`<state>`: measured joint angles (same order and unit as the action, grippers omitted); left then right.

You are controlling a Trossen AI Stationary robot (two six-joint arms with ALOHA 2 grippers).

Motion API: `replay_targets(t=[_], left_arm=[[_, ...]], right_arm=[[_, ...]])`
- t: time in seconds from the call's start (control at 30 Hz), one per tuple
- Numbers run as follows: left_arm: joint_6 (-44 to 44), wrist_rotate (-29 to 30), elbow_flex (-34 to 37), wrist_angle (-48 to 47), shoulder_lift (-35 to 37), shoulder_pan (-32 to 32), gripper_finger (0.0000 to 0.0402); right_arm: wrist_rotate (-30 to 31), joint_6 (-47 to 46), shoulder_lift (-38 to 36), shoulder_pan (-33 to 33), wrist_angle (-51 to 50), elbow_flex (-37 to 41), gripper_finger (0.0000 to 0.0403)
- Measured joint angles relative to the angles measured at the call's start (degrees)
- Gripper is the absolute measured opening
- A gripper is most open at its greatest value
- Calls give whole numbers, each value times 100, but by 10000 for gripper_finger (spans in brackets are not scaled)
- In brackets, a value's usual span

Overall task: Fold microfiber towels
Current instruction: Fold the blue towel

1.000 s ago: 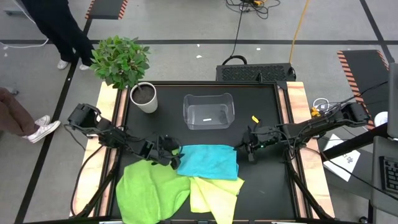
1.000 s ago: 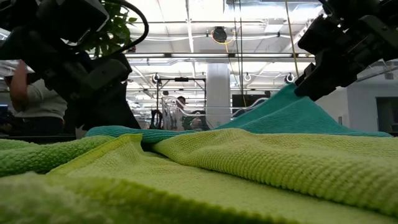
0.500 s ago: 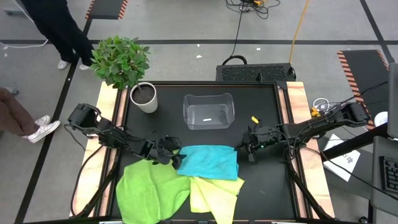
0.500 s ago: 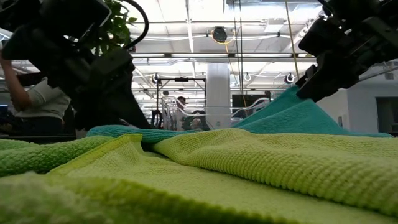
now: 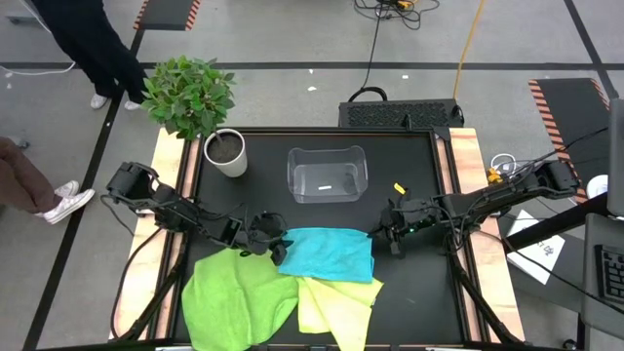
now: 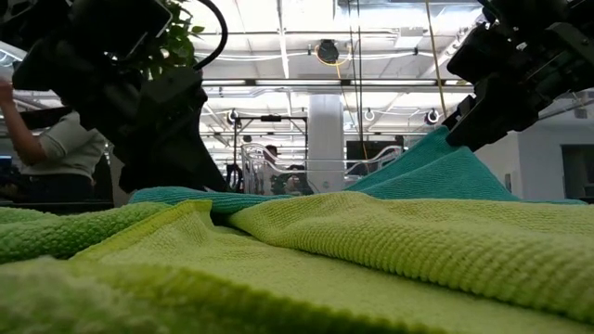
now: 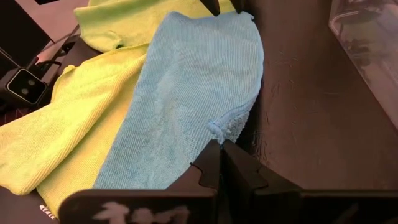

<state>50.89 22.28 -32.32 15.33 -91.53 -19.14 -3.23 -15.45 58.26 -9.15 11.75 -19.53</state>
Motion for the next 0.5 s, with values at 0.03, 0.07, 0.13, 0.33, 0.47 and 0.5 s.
replay_targets(t=[0.03, 0.07, 0.13, 0.33, 0.47, 0.5], left_arm=[[-19, -35, 0, -10, 0, 0, 164], [-70, -98, 0, -15, 0, 0, 145], [-131, -132, 0, -12, -10, 0, 111], [-462, 34, -2, -30, -76, 0, 59], [-616, 203, 0, -111, -76, 17, 70], [-622, 195, 0, -144, -76, 36, 77]], right_arm=[[0, 5, 0, 0, 0, 0, 0], [0, 5, 0, 0, 0, 0, 0], [0, 8, 0, -1, 0, 0, 0], [-2, -3, -31, 0, -4, 0, 0], [-115, -13, -191, 0, -31, 3, 0], [-156, -12, -245, 0, -16, 4, 0]])
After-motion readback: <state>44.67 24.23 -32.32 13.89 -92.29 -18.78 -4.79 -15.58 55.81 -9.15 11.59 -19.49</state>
